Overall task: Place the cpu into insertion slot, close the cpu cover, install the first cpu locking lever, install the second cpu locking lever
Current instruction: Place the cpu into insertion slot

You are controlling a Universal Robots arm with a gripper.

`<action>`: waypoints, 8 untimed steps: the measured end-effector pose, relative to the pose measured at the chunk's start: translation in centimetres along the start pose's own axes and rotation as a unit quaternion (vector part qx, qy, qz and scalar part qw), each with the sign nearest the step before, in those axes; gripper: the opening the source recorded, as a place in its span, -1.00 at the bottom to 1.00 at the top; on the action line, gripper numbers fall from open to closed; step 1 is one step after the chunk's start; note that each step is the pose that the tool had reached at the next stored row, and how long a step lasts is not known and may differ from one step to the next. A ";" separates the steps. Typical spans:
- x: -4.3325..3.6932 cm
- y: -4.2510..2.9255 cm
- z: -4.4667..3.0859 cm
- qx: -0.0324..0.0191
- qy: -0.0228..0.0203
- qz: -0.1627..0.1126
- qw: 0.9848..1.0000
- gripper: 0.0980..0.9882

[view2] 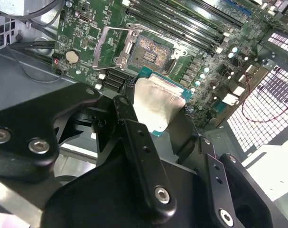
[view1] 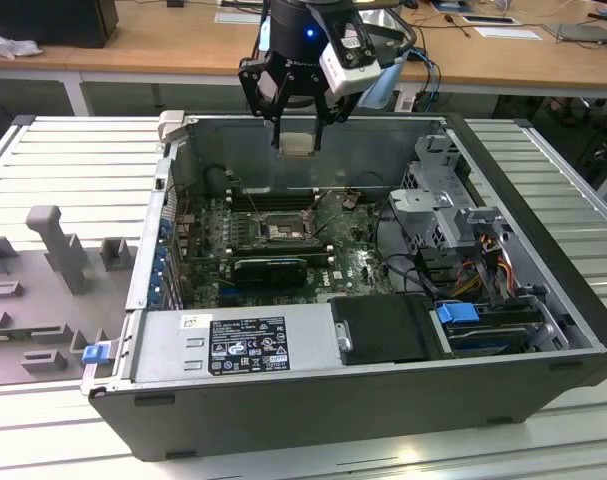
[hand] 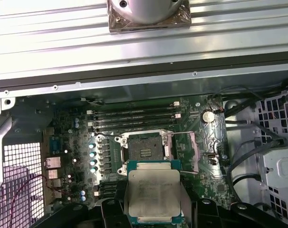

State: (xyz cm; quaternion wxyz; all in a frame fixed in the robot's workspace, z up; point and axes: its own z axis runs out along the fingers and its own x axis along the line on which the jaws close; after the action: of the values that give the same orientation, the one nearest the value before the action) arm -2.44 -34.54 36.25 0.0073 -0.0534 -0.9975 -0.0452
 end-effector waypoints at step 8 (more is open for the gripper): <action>-0.01 -0.05 0.57 0.000 -0.001 0.007 1.000 -0.03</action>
State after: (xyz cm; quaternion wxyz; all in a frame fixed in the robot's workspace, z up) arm -2.44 -34.55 35.67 0.0070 -0.0605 -0.9971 -0.0451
